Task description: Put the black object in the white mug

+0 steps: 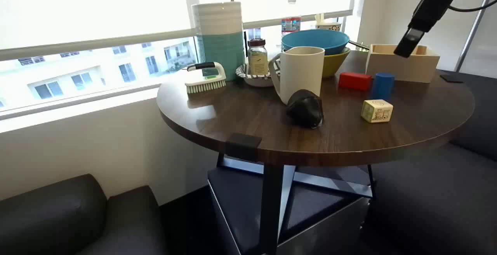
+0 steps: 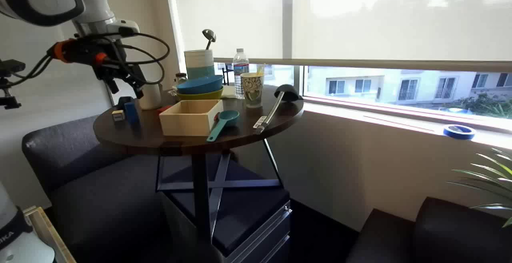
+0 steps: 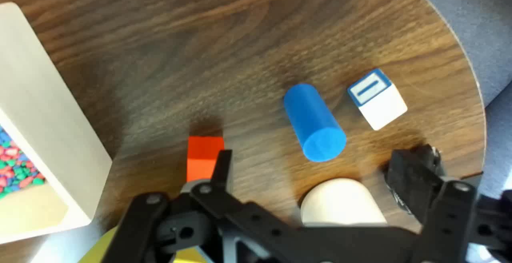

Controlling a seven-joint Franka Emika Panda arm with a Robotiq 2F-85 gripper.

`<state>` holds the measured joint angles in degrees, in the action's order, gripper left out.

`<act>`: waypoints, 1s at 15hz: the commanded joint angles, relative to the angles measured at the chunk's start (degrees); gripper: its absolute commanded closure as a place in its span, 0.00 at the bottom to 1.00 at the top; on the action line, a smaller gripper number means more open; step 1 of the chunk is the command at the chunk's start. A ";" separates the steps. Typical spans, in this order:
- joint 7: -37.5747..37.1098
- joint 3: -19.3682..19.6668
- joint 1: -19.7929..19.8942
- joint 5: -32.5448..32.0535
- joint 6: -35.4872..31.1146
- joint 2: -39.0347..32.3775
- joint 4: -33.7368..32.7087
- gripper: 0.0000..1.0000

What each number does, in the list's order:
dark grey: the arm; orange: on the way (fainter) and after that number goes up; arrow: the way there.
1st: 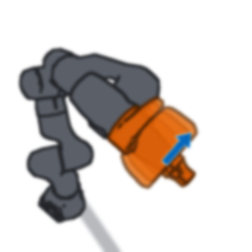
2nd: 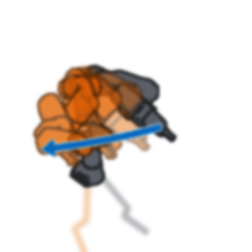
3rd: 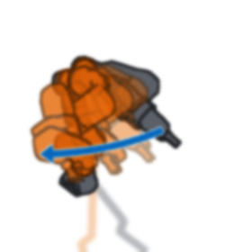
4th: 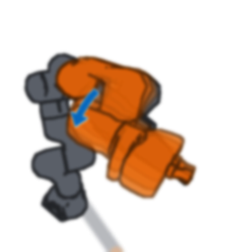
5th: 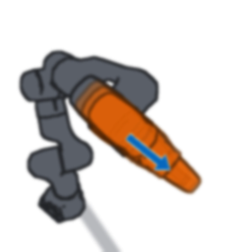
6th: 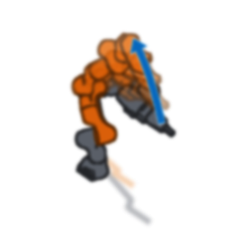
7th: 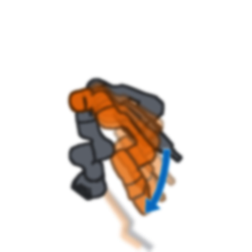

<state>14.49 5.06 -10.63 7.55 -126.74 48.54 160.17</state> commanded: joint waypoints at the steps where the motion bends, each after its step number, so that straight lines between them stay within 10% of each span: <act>1: 0.23 -0.35 0.37 0.33 0.80 -0.16 0.70 0.00; 10: 0.23 -0.37 0.38 0.33 0.80 -0.91 2.14 0.00; 15: -0.39 -3.98 -5.97 4.12 3.07 -4.90 -3.77 0.00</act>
<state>14.43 3.28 -12.75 8.15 -124.32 46.83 159.13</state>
